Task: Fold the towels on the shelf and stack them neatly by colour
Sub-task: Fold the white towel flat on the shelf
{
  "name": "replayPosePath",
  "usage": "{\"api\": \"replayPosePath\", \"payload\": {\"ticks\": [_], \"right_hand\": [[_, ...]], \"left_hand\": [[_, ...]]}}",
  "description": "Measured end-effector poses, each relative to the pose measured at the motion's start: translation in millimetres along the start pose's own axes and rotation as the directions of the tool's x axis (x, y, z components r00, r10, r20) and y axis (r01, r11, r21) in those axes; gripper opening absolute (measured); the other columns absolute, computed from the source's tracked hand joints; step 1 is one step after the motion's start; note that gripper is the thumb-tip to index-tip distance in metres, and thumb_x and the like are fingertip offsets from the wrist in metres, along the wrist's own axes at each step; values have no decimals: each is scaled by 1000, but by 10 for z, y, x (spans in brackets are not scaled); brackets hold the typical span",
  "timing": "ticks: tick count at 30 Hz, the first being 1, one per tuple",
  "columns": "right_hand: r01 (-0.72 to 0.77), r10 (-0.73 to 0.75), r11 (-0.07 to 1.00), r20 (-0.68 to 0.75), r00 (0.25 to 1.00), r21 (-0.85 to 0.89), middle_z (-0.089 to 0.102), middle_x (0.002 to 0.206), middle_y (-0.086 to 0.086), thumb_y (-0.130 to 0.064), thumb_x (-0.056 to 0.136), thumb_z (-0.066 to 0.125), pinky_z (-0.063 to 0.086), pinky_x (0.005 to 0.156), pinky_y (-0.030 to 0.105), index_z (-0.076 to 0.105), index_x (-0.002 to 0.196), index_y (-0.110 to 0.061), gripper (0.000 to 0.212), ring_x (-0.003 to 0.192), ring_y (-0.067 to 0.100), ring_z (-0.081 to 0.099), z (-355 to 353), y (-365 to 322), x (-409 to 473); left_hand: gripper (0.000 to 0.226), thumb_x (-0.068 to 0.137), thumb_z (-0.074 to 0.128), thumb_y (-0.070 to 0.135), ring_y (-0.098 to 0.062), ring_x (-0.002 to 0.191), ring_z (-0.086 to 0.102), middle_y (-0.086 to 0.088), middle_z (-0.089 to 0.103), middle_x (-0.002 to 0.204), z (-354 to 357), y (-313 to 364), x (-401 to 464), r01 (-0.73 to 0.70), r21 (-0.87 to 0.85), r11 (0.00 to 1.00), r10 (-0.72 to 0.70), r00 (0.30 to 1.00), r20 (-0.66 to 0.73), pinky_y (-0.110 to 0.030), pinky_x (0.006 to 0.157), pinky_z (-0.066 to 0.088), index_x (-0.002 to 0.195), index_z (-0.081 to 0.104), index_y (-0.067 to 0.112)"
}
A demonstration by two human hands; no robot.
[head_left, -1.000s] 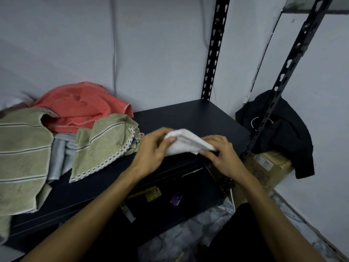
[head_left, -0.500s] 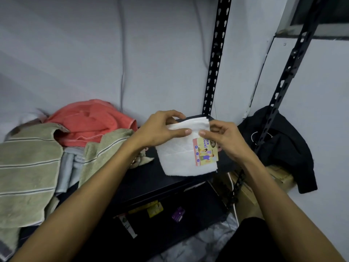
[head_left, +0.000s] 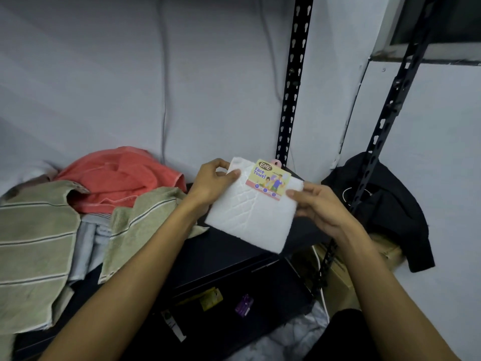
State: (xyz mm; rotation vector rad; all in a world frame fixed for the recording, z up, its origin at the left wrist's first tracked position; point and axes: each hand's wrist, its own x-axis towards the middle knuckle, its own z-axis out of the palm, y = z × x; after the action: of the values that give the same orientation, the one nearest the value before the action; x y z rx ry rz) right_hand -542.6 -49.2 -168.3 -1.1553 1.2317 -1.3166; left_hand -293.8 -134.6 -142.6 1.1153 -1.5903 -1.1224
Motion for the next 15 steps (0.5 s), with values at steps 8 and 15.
{"api": "replayPosePath", "payload": {"ticks": [8,15], "right_hand": [[-142,9,897,-305,952,-418,71,100,9,-13,90,72,55,68,32,66,92,-3,12,91,23,68,140,276,880],[-212,-212,417,-321,923,-884,56,119,7,-17,92,58,36,99,45,56,115,-14,23,115,28,52,308,572,895]], "left_hand": [[16,94,66,17,-21,87,61,-3,62,89,299,-588,347,269,230,935,-227,955,-192,-29,67,48,81,58,11],[55,92,61,25,-34,130,47,-13,47,143,402,-784,390,135,707,694,-163,986,-28,-43,101,44,144,45,13]]}}
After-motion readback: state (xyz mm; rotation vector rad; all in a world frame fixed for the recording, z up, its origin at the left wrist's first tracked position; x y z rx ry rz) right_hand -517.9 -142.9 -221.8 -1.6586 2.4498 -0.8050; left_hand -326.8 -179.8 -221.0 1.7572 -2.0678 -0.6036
